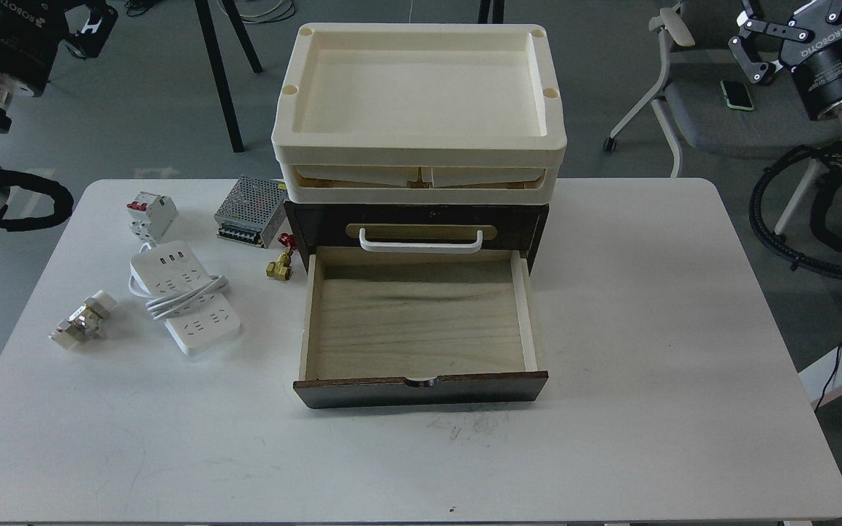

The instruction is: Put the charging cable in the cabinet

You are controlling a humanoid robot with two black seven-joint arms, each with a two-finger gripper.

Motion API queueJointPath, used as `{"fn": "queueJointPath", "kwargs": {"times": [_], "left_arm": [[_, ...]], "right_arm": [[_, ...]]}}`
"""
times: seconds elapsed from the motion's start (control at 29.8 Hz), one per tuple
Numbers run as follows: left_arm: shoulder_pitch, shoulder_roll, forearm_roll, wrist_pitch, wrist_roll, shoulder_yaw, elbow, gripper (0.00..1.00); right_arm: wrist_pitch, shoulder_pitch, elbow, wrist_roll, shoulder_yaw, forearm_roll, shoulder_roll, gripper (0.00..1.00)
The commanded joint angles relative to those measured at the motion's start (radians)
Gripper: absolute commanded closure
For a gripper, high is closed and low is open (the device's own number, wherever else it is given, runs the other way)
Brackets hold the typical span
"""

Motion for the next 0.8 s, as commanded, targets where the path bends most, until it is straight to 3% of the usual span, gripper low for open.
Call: {"fn": "queueJointPath", "kwargs": {"times": [0.0, 0.13, 0.27, 0.44, 0.54, 0.67, 0.77], "left_arm": [[0.042, 0.001, 0.0, 0.0, -0.023, 0.0, 0.003, 0.0], [0.058, 0.017, -0.025, 0.0, -0.023, -0.002, 0.057, 0.0], [0.062, -0.031, -0.158, 0.0, -0.023, -0.006, 0.296, 0.0], [0.062, -0.079, -0.184, 0.0, -0.023, -0.09, 0.26, 0.0], [0.072, -0.055, -0.186, 0.0, -0.023, -0.147, 0.122, 0.01], [0.157, 0.132, -0.133, 0.0, -0.023, -0.143, -0.253, 0.01], [0.216, 0.281, 0.08, 0.0, -0.023, -0.158, -0.488, 0.01]], "right_arm": [[-0.013, 0.001, 0.0, 0.0, 0.001, 0.0, 0.004, 0.0], [-0.014, 0.01, 0.0, 0.0, 0.009, 0.0, 0.011, 0.0], [-0.014, 0.013, 0.003, 0.0, 0.014, 0.001, 0.013, 0.0], [-0.014, 0.016, 0.003, 0.0, 0.014, 0.001, 0.013, 0.0], [-0.014, 0.015, 0.004, 0.0, 0.017, 0.003, 0.01, 0.0], [-0.017, 0.009, 0.005, 0.0, 0.017, 0.003, -0.004, 0.0], [-0.017, 0.005, 0.004, 0.0, 0.017, 0.006, -0.013, 0.0]]}}
